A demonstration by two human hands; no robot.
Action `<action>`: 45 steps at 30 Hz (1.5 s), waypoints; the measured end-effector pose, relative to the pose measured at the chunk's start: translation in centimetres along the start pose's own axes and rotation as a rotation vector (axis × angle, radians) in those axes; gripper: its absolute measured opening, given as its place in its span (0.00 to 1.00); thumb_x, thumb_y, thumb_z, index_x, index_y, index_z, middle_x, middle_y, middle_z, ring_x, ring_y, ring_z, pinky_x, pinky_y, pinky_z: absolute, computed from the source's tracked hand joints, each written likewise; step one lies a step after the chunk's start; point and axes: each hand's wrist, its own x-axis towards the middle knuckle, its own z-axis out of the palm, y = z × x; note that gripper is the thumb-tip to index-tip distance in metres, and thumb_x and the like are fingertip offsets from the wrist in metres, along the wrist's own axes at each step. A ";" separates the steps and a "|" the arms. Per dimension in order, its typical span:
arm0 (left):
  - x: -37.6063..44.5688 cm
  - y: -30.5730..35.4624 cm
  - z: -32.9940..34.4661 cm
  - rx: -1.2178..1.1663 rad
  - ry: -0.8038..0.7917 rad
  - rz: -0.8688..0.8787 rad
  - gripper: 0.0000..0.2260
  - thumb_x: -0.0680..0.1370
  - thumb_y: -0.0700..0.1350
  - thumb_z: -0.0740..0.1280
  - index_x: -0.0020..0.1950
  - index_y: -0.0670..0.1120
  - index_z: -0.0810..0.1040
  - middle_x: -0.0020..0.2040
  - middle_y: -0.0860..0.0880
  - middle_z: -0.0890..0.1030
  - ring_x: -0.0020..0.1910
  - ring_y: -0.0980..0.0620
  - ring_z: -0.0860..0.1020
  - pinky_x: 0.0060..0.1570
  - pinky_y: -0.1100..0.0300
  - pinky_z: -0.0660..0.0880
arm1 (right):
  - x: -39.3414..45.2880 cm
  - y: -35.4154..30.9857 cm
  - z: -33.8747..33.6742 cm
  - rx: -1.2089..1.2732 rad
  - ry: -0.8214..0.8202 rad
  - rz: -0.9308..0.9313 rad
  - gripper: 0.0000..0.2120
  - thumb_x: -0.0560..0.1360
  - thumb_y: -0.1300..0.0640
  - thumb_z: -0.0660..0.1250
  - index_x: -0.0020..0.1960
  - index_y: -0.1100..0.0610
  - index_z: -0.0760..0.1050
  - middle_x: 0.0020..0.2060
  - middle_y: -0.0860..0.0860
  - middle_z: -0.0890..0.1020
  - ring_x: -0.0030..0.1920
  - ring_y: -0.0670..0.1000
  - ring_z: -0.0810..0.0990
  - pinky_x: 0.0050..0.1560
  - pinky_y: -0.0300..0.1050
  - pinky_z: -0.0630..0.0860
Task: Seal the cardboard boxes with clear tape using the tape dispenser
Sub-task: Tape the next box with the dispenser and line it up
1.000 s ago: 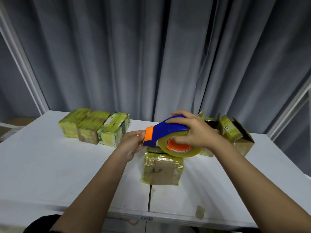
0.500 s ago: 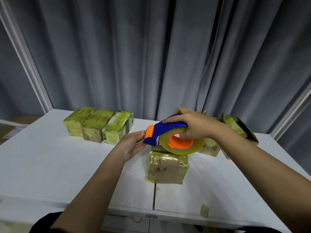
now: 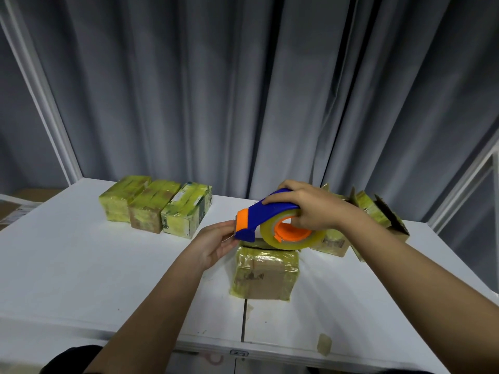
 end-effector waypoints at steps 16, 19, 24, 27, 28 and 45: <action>1.4 -2.8 -2.0 0.114 0.149 0.046 0.15 0.77 0.34 0.66 0.63 0.39 0.74 0.52 0.40 0.81 0.43 0.50 0.82 0.37 0.63 0.80 | 1.6 0.0 4.3 0.071 -0.045 0.016 0.30 0.73 0.60 0.68 0.71 0.40 0.65 0.63 0.47 0.68 0.62 0.50 0.68 0.53 0.38 0.67; 2.0 -3.0 -2.6 0.070 0.068 0.005 0.16 0.77 0.35 0.65 0.65 0.39 0.74 0.55 0.42 0.81 0.46 0.51 0.82 0.41 0.62 0.79 | 1.8 0.1 4.6 0.077 -0.056 0.016 0.31 0.73 0.57 0.70 0.71 0.41 0.64 0.65 0.47 0.67 0.64 0.50 0.66 0.56 0.39 0.69; 2.8 -4.4 -3.4 0.015 0.057 -0.019 0.16 0.77 0.30 0.63 0.63 0.40 0.74 0.51 0.43 0.82 0.48 0.50 0.82 0.43 0.62 0.79 | 2.2 0.2 4.8 0.146 -0.018 0.045 0.29 0.72 0.58 0.69 0.68 0.38 0.67 0.63 0.44 0.65 0.63 0.51 0.67 0.55 0.40 0.71; 3.1 -5.4 -3.4 -0.018 0.045 -0.037 0.18 0.76 0.27 0.60 0.64 0.39 0.72 0.53 0.42 0.80 0.49 0.49 0.81 0.40 0.63 0.80 | 2.3 0.2 4.7 0.182 -0.035 0.053 0.29 0.72 0.59 0.69 0.68 0.38 0.68 0.57 0.42 0.66 0.58 0.49 0.71 0.50 0.38 0.72; 3.2 -5.6 -3.4 -0.026 0.039 -0.043 0.18 0.76 0.27 0.60 0.65 0.40 0.72 0.53 0.42 0.80 0.50 0.49 0.80 0.39 0.63 0.80 | 2.4 0.2 4.7 0.178 -0.042 0.054 0.29 0.72 0.58 0.70 0.68 0.38 0.67 0.57 0.41 0.66 0.57 0.48 0.71 0.50 0.39 0.73; 4.1 -6.3 -4.5 0.578 0.162 0.271 0.14 0.73 0.35 0.71 0.57 0.43 0.76 0.54 0.44 0.80 0.48 0.50 0.78 0.44 0.61 0.77 | 3.1 -0.6 4.7 0.186 -0.056 0.081 0.29 0.71 0.58 0.71 0.66 0.38 0.69 0.57 0.42 0.67 0.57 0.49 0.71 0.53 0.47 0.77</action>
